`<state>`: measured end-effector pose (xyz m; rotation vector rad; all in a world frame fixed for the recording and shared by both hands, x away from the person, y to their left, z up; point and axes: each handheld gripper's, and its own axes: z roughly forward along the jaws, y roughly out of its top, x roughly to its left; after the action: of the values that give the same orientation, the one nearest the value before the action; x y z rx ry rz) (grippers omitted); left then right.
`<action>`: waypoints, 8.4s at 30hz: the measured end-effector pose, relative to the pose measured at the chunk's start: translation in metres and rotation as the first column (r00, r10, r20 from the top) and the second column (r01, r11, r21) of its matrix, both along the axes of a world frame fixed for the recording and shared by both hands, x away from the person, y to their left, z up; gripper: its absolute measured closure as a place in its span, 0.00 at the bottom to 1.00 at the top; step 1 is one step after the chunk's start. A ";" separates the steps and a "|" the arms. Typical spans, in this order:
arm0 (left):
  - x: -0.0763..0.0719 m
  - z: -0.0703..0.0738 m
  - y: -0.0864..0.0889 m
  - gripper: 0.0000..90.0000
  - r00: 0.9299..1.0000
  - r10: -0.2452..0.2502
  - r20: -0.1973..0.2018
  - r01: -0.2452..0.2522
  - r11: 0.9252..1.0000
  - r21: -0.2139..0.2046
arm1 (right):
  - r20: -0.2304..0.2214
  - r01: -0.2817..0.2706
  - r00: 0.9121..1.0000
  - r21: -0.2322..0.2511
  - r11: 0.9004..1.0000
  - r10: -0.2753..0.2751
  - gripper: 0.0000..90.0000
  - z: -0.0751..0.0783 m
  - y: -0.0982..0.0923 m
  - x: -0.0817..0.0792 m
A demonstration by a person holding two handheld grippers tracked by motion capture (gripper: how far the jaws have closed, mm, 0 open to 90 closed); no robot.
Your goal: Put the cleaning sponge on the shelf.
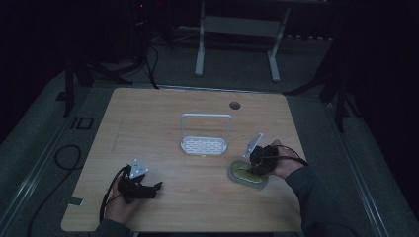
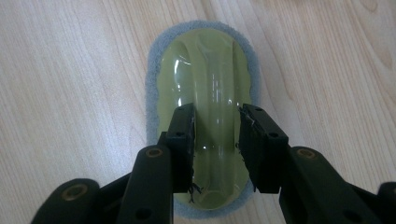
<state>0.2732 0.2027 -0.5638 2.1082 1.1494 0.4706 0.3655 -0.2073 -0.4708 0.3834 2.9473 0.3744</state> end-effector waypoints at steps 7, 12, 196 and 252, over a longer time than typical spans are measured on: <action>0.000 0.000 0.000 0.14 1.000 0.000 0.000 0.000 1.000 0.000 | -0.023 -0.017 1.000 -0.043 0.999 0.016 0.72 -0.001 0.005 0.004; 0.000 0.000 0.000 0.14 1.000 0.000 0.000 0.000 1.000 -0.001 | -0.040 -0.023 0.999 -0.065 0.998 0.020 0.72 -0.002 0.007 0.007; 0.000 0.000 0.000 0.14 1.000 0.000 0.001 0.000 1.000 0.001 | 0.301 -0.236 0.913 -0.163 0.958 0.277 0.80 0.015 0.153 0.021; 0.000 0.000 0.000 0.14 1.000 0.004 0.000 -0.004 1.000 0.002 | 0.378 -0.221 0.871 -0.269 0.937 0.314 0.79 -0.002 0.178 0.035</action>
<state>0.2729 0.2023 -0.5637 2.1081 1.1535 0.4743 0.4003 -0.0295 -0.4727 -0.1300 2.5773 0.1345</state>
